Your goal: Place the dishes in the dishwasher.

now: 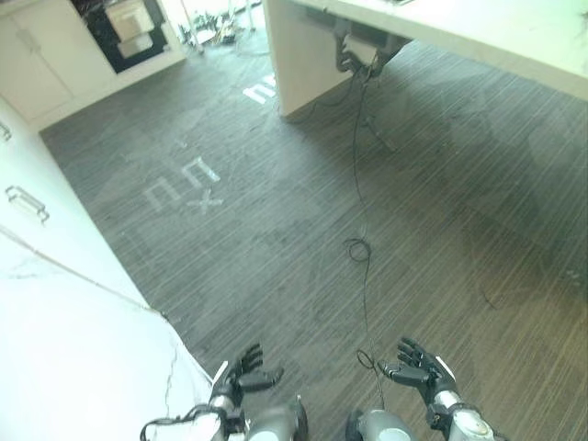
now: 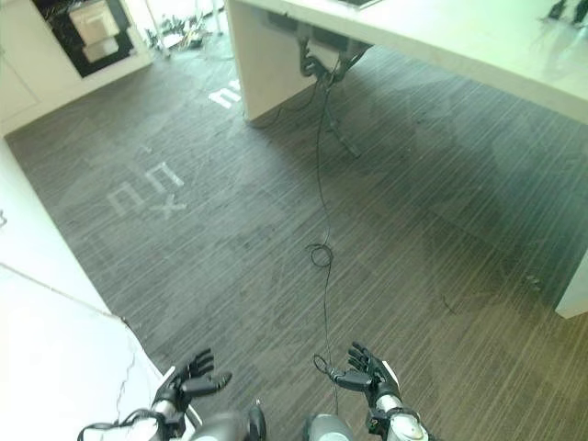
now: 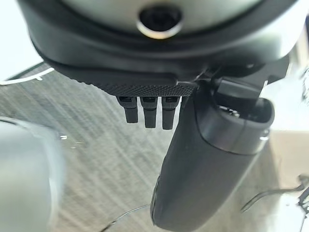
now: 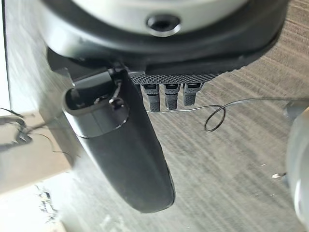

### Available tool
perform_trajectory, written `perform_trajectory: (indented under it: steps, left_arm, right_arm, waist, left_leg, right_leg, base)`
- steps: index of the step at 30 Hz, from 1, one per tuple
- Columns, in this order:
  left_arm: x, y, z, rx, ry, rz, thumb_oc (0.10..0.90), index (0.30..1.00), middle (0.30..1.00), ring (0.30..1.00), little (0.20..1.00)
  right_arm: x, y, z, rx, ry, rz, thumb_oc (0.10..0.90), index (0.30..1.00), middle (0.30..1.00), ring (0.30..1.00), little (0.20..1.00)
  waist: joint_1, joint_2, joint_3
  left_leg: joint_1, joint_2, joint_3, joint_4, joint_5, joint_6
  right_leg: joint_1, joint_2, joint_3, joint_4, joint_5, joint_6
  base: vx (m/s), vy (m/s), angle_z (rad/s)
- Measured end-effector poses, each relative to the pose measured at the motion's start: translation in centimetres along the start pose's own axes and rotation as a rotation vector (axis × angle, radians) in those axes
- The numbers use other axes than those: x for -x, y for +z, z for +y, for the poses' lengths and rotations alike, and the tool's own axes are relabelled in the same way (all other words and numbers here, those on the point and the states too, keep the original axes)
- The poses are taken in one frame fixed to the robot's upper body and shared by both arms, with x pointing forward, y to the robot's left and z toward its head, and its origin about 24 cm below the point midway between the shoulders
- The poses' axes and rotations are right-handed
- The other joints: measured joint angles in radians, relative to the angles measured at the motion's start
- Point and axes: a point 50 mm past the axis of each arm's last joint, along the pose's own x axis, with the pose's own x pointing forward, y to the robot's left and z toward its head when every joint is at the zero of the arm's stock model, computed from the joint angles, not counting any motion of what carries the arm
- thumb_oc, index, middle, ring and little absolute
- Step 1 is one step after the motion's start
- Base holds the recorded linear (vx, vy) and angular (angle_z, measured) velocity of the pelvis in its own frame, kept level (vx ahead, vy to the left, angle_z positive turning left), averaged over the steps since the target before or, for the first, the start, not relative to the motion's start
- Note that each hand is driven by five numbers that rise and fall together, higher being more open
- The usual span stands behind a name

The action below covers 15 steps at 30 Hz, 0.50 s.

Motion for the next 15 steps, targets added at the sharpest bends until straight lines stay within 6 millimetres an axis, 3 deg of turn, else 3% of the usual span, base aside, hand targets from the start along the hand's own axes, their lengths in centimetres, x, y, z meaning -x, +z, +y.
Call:
perform_trajectory:
  steps: [2, 3, 4, 6, 8, 9, 10, 11, 13, 14, 15]
  left_arm:
    - [0.1, -0.5, -0.2, 0.003, -0.009, 0.022, 0.800, 0.900, 0.900, 0.900, 0.900]
    - [0.1, -0.7, -0.1, 0.002, -0.008, 0.028, 0.800, 0.900, 0.900, 0.900, 0.900]
    - [0.2, -0.9, 0.0, 0.002, -0.004, 0.034, 0.800, 0.900, 0.900, 0.900, 0.900]
    - [0.5, -1.3, 0.2, 0.005, 0.005, 0.049, 0.800, 0.900, 0.900, 0.900, 0.900]
    - [1.1, -2.2, 0.8, 0.022, 0.044, 0.069, 0.800, 0.900, 0.900, 0.900, 0.900]
    - [1.2, -2.2, 1.2, 0.021, 0.063, 0.073, 0.800, 0.900, 0.900, 0.900, 0.900]
    - [1.0, -1.8, 1.3, 0.011, 0.074, 0.067, 0.800, 0.900, 0.900, 0.900, 0.900]
    - [0.6, -1.3, 1.3, 0.001, 0.080, 0.060, 0.800, 0.900, 0.900, 0.900, 0.900]
    - [-0.4, 0.6, 1.2, -0.019, 0.067, 0.009, 0.800, 0.900, 0.900, 0.900, 0.900]
    - [-1.0, 1.3, 0.8, -0.046, 0.051, 0.007, 0.800, 0.900, 0.900, 0.900, 0.900]
    - [-1.2, 1.1, 0.4, -0.075, 0.030, 0.028, 0.800, 0.900, 0.900, 0.900, 0.900]
  right_arm:
    - [0.0, 0.3, -0.5, 0.023, -0.031, -0.003, 0.800, 0.900, 0.900, 0.900, 0.900]
    - [0.0, 0.3, -0.6, 0.058, -0.044, -0.002, 0.800, 0.900, 0.900, 0.900, 0.900]
    - [0.0, 0.4, -0.7, 0.102, -0.050, -0.001, 0.800, 0.900, 0.900, 0.900, 0.900]
    - [-0.1, 0.9, -0.8, 0.153, -0.064, -0.011, 0.800, 0.900, 0.900, 0.900, 0.900]
    - [-0.1, 1.0, -1.1, 0.161, -0.085, -0.010, 0.800, 0.900, 0.900, 0.900, 0.900]
    - [0.2, 0.6, -1.1, 0.157, -0.095, -0.003, 0.800, 0.900, 0.900, 0.900, 0.900]
    - [0.5, 0.3, -1.5, 0.162, -0.106, 0.010, 0.800, 0.900, 0.900, 0.900, 0.900]
    - [0.7, -0.2, -1.6, 0.153, -0.116, 0.031, 0.800, 0.900, 0.900, 0.900, 0.900]
    - [0.9, -0.9, -1.0, 0.125, -0.115, 0.039, 0.800, 0.900, 0.900, 0.900, 0.900]
    - [1.0, -1.2, -1.0, 0.120, -0.121, 0.050, 0.800, 0.900, 0.900, 0.900, 0.900]
    - [0.9, -1.3, -0.9, 0.120, -0.115, 0.057, 0.800, 0.900, 0.900, 0.900, 0.900]
  waist:
    - [-0.001, 0.005, 0.005]
    - [0.001, 0.004, 0.007]
    - [0.003, 0.008, 0.006]
    - [0.010, 0.017, 0.009]
    - [0.039, 0.003, -0.011]
    - [0.025, -0.014, -0.026]
    - [0.023, -0.026, -0.032]
    - [0.007, -0.028, -0.037]
    - [-0.024, -0.035, -0.038]
    - [-0.027, -0.038, -0.037]
    - [-0.035, -0.013, -0.039]
  left_leg:
    - [0.002, -0.031, 0.032, -0.278, 0.028, 0.018]
    - [-0.023, -0.041, 0.065, -0.341, 0.051, 0.012]
    - [-0.075, -0.034, 0.080, -0.336, 0.066, 0.003]
    - [-0.138, -0.024, 0.088, -0.303, 0.064, 0.028]
    - [-0.102, -0.048, 0.078, -0.294, 0.046, 0.089]
    - [-0.073, -0.087, 0.075, -0.288, 0.099, 0.158]
    - [-0.044, -0.101, 0.081, -0.279, 0.135, 0.196]
    - [-0.023, -0.116, 0.076, -0.250, 0.145, 0.256]
    - [0.028, -0.150, 0.046, -0.216, 0.063, 0.289]
    - [0.061, -0.172, 0.040, -0.197, 0.025, 0.305]
    - [0.112, -0.176, 0.035, -0.206, -0.005, 0.297]
  right_leg:
    - [0.011, 0.005, 0.003, -0.008, -0.012, 0.000]
    - [0.028, 0.008, 0.003, -0.013, -0.020, -0.003]
    - [0.050, 0.022, 0.001, -0.018, -0.038, 0.000]
    - [0.098, 0.041, 0.016, -0.019, -0.090, 0.023]
    - [0.161, 0.020, 0.082, -0.036, -0.133, 0.050]
    - [0.230, -0.005, 0.082, -0.069, -0.138, 0.075]
    - [0.245, -0.024, 0.080, -0.035, -0.130, 0.105]
    - [0.189, -0.049, 0.057, 0.150, -0.072, 0.155]
    - [-0.033, -0.120, 0.040, 0.680, 0.128, 0.182]
    - [-0.148, -0.160, 0.044, 0.903, 0.170, 0.184]
    - [-0.224, -0.164, 0.034, 0.959, 0.166, 0.156]
  base:
    - [0.29, 0.140, -0.09]
    - [0.35, 0.204, -0.03]
    - [0.42, 0.277, -0.06]
    - [0.42, 0.298, -0.31]
    - [0.44, 0.287, -0.83]
    - [0.34, 0.298, -0.52]
    - [0.25, 0.322, 0.01]
    - [0.24, 0.349, 0.29]
    - [0.26, 0.241, 0.60]
    - [0.22, 0.056, 0.51]
    - [0.24, -0.001, 0.26]
